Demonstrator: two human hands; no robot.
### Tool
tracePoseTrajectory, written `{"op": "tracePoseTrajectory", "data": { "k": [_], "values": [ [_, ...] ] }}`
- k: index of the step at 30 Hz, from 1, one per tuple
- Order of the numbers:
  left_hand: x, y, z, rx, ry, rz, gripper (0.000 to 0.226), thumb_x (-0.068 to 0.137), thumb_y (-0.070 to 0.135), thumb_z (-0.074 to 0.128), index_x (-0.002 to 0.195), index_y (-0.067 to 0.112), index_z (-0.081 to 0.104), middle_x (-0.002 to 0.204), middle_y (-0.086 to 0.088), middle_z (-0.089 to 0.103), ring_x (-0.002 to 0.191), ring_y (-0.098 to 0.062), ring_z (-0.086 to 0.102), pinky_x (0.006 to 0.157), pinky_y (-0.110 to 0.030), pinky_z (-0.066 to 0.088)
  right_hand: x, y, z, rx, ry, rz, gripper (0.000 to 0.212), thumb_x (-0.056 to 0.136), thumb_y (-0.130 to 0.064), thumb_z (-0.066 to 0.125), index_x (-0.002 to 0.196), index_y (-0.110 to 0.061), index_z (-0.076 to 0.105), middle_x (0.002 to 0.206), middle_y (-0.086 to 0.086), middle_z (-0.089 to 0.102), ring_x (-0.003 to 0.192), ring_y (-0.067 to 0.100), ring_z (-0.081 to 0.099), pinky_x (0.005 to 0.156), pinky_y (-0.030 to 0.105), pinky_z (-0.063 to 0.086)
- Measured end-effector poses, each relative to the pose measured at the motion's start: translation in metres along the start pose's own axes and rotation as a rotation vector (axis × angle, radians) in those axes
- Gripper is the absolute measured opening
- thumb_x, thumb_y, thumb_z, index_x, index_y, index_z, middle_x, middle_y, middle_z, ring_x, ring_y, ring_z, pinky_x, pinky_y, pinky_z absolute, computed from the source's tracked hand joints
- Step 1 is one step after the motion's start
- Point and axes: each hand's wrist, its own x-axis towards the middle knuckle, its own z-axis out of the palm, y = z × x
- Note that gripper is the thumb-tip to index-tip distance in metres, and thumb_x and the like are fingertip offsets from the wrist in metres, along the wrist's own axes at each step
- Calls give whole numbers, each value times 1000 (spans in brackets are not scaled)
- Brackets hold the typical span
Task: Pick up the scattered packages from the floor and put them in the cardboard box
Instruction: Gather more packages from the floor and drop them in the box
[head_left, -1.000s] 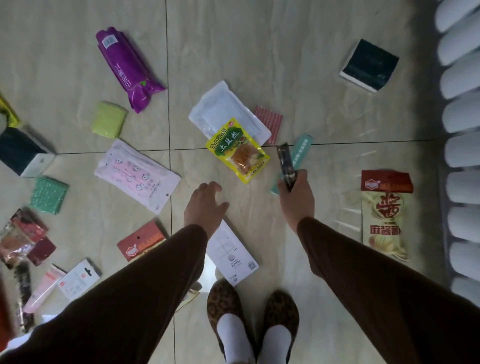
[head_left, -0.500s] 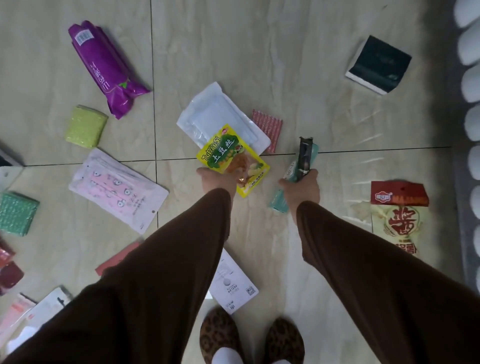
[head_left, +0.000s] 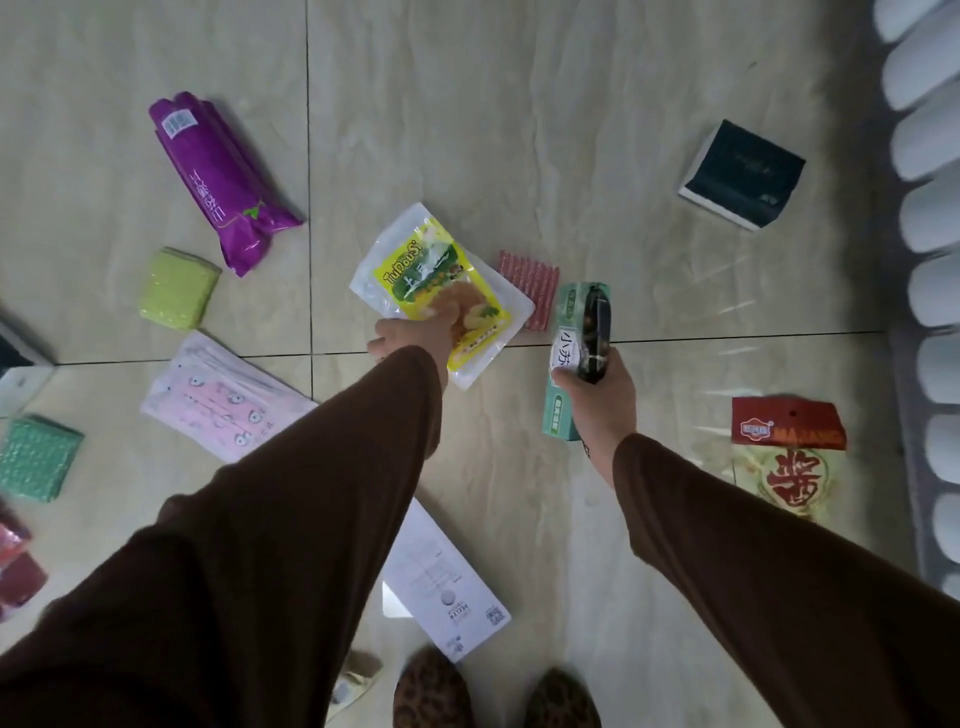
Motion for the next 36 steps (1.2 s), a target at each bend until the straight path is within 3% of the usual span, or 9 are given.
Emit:
{"op": "tracePoseTrajectory", "data": {
  "k": [9,12,15,18,22,26,28,32,36],
  "values": [
    [7,32,24,-76,50,-20,98,62,44,89,135,15,32,130,-8,50,111,-30,60,89,-31,45,17,0,9,-9,-5,-39,29,83,-12,73,103,-26,58,93,-12,69,91,20,70,84,36,58],
    [12,28,22,-311,-58,-13,70,62,22,91,114,13,46,100,-7,68,77,-24,69,70,-30,58,15,-1,7,-12,-24,-30,29,83,-12,74,104,-26,59,94,-13,69,94,20,71,86,37,59],
    [4,13,7,-332,-150,27,19,75,10,83,82,9,66,73,-6,69,51,-17,65,43,-18,49,11,-6,7,18,-20,-3,27,84,-11,74,104,-24,60,95,-12,70,93,19,72,88,39,60],
    [-13,-5,-18,-456,-237,14,19,78,5,79,95,-2,72,70,-9,69,37,-8,61,38,-16,46,6,-21,9,89,-36,23,24,86,-13,75,105,-21,63,97,-6,72,89,18,73,87,41,61],
    [-19,-35,-54,-406,-279,18,28,76,11,82,100,-2,75,82,-13,76,57,-16,70,58,-26,61,23,-38,29,23,-40,-19,50,64,-47,81,104,-18,74,107,8,75,98,29,75,86,48,62],
    [-16,-68,-83,-361,-266,-31,33,73,15,85,102,4,75,89,-11,78,73,-23,74,67,-30,60,29,-50,53,-343,-69,6,86,77,-52,75,150,-18,46,155,12,39,140,36,40,117,45,36],
    [-19,-93,-91,-354,-222,-77,36,69,23,88,100,9,74,89,-9,77,74,-22,74,65,-28,59,29,-50,62,-436,-100,-22,85,84,-45,73,155,-14,38,152,13,39,138,39,38,117,43,33],
    [1,-184,-82,-323,-14,-211,92,19,63,94,99,28,69,102,-3,73,93,-26,72,79,-45,61,16,-38,72,-329,-113,11,80,60,-53,75,127,-12,61,124,15,65,113,37,65,98,48,55],
    [-51,-235,-80,-288,27,-308,75,34,63,89,96,26,67,111,-1,65,105,-27,62,90,-49,55,-16,-14,63,-235,-164,35,70,59,-46,76,123,-19,62,111,6,75,99,28,73,88,47,61]
  ]
}}
